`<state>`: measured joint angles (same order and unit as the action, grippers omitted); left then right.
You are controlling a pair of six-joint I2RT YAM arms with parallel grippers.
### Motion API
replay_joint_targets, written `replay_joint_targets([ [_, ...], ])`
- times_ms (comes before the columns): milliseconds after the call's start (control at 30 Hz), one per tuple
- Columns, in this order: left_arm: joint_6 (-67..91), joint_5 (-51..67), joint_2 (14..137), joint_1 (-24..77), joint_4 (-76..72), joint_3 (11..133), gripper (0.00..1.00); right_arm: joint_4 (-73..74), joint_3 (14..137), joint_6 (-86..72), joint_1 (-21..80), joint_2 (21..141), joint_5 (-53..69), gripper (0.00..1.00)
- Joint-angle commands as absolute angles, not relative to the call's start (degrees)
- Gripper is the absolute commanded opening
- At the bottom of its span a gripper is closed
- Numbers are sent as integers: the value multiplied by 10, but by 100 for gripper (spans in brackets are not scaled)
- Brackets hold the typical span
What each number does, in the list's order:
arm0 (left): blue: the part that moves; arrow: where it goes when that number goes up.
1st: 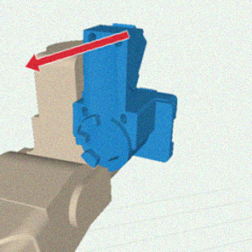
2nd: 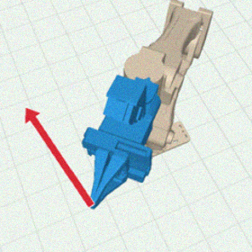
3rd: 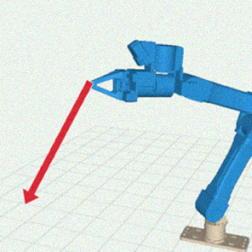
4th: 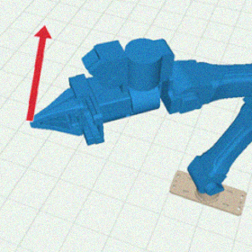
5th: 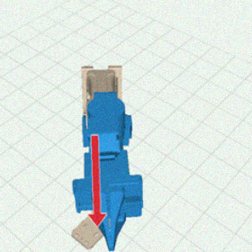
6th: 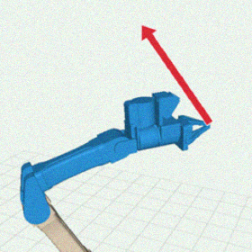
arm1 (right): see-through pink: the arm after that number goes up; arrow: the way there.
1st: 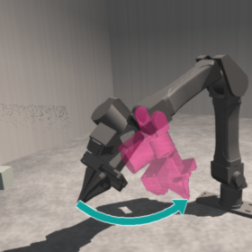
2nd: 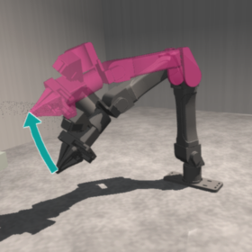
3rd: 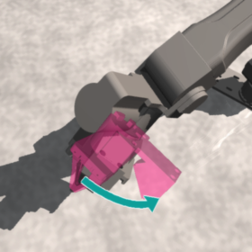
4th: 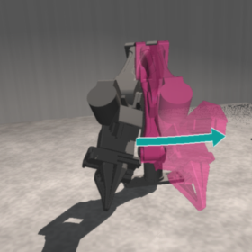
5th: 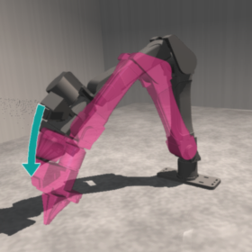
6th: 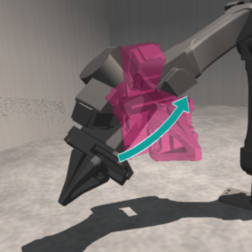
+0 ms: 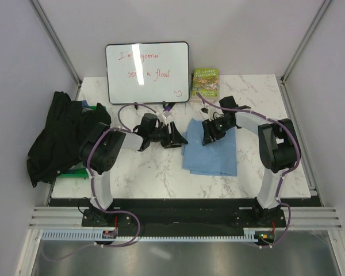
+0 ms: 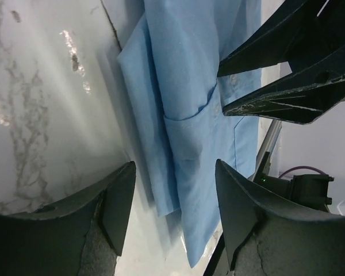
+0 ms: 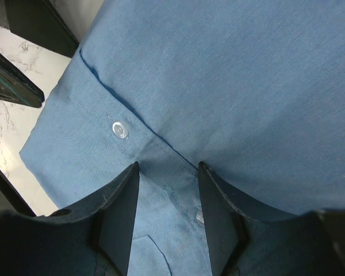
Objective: Fold and stack the long sleeve shirts
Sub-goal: Fold the shirt
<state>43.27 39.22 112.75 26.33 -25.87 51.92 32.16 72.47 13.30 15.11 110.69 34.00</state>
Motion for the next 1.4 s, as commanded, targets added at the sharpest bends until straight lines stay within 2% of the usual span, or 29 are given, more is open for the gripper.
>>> replay_joint_targets([
  [0,474,360,1176,282,-287,512,64,324,722,145,156,1137,326,54],
  [133,490,362,1195,296,-295,528,64,323,722,144,156,1135,330,53],
  [233,498,361,1201,301,-296,540,60,323,722,142,156,1134,337,53],
  [333,500,361,1206,301,-297,547,52,323,722,138,156,1129,339,52],
  [433,486,361,1207,300,-305,550,36,321,719,134,157,1121,345,52],
  [467,471,359,1206,298,-304,556,19,321,719,125,157,1119,352,51],
  [533,462,366,1205,287,-291,566,2,321,719,116,156,1106,358,53],
  [633,387,387,1172,269,-209,609,2,320,718,89,149,1072,366,57],
  [733,246,401,1123,262,-22,691,2,323,722,53,113,1029,397,60],
  [767,208,400,1112,262,89,713,2,326,722,46,86,1017,407,61],
  [867,80,355,1064,264,218,787,2,340,726,26,28,965,437,64],
  [1000,-45,236,1007,269,372,870,2,377,736,46,-40,907,460,66],
  [1167,-219,65,990,317,471,1019,2,417,727,76,-98,878,499,66],
  [1300,-363,-111,997,426,483,1038,2,428,707,69,-121,873,532,65],
  [1367,-421,-163,1011,461,483,1026,2,427,693,55,-129,869,550,65],
])
